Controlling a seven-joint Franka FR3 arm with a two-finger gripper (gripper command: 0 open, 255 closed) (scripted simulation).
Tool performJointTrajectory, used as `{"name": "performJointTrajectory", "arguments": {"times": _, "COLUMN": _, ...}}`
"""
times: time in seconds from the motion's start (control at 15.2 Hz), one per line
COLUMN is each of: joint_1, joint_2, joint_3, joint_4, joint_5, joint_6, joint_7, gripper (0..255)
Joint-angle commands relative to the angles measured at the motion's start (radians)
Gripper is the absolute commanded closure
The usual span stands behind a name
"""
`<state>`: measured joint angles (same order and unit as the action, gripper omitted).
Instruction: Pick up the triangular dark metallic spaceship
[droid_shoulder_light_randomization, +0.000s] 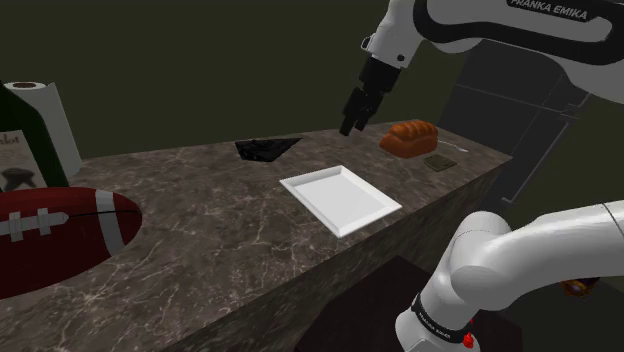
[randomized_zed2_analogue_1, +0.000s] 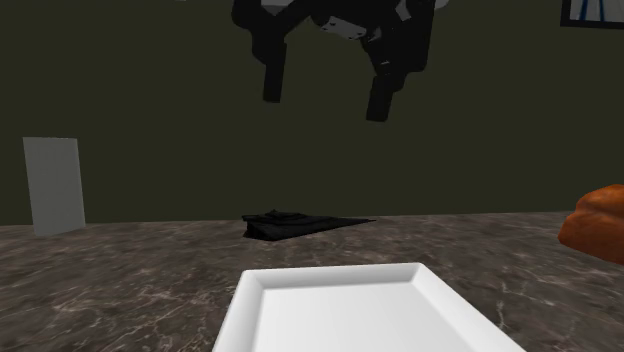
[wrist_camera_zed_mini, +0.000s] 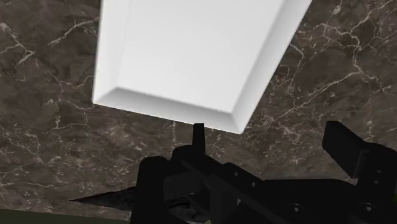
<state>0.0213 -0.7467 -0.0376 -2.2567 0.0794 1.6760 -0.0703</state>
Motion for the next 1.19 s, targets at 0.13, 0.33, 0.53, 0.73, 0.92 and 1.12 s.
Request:
{"name": "performJointTrajectory", "arguments": {"times": 0.13, "joint_1": -0.021, "joint_2": 0.061, "joint_3": 0.017, "joint_4": 0.012, "joint_5": 0.028, "joint_6": 0.056, "joint_7": 0.087, "gripper": 0}}
{"name": "performJointTrajectory", "arguments": {"times": 0.33, "joint_1": -0.052, "joint_2": 0.157, "joint_3": 0.039, "joint_4": 0.039, "joint_5": 0.066, "joint_6": 0.136, "joint_7": 0.213, "gripper": 0}}
{"name": "performJointTrajectory", "arguments": {"times": 0.53, "joint_1": -0.082, "joint_2": 0.254, "joint_3": 0.056, "joint_4": 0.075, "joint_5": 0.097, "joint_6": 0.212, "joint_7": 0.335, "gripper": 0}}
{"name": "performJointTrajectory", "arguments": {"times": 0.73, "joint_1": -0.109, "joint_2": 0.351, "joint_3": 0.065, "joint_4": 0.117, "joint_5": 0.123, "joint_6": 0.281, "joint_7": 0.453, "gripper": 0}}
{"name": "performJointTrajectory", "arguments": {"times": 0.92, "joint_1": -0.135, "joint_2": 0.446, "joint_3": 0.070, "joint_4": 0.164, "joint_5": 0.144, "joint_6": 0.345, "joint_7": 0.568, "gripper": 0}}
{"name": "performJointTrajectory", "arguments": {"times": 1.12, "joint_1": -0.159, "joint_2": 0.538, "joint_3": 0.068, "joint_4": 0.213, "joint_5": 0.164, "joint_6": 0.404, "joint_7": 0.679, "gripper": 0}}
